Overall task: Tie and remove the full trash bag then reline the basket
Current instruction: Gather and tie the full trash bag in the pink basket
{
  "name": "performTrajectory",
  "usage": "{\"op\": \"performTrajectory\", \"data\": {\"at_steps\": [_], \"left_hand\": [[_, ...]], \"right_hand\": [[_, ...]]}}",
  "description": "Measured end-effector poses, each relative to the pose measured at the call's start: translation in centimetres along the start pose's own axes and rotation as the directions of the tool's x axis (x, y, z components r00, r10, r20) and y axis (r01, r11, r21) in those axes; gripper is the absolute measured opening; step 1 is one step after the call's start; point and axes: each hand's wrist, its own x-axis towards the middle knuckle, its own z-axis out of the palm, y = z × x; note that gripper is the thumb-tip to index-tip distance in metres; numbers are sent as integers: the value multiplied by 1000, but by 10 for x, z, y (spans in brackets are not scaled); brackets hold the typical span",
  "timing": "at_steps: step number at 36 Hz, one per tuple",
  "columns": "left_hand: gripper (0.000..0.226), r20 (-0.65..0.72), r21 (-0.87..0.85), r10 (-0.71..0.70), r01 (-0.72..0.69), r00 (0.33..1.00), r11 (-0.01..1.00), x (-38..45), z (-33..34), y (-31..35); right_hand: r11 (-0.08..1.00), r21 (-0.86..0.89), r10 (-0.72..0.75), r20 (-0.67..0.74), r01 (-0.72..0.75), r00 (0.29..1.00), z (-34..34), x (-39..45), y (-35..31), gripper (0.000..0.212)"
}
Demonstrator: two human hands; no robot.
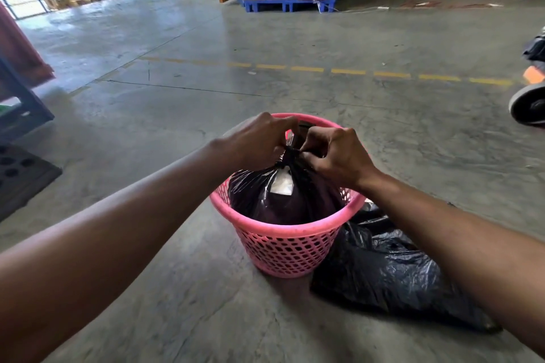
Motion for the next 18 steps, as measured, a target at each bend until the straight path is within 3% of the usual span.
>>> {"op": "performTrajectory", "data": {"at_steps": [4,10,13,15,18], "left_hand": [[25,-57,-57,-102,99,993,994,-10,10,-14],[27,-74,-100,-142,134,987,986,-21,17,-20],[35,-17,-109,-121,118,993,987,-21,17,-11],[45,37,30,-121,120,992,992,-20,20,-8],[51,110,222,-137,110,984,969,-17,29,-3]], "right_hand": [[988,-145,58,98,-44,993,-7,0,10,5],[975,-217,96,206,-50,974,-4,-14,18,5],[979,-203,44,134,-16,990,-12,-20,18,23],[970,-240,36,28,-28,999,-20,-25,21,41],[950,-258,142,-150,-177,978,-27,-35,30,47]]}}
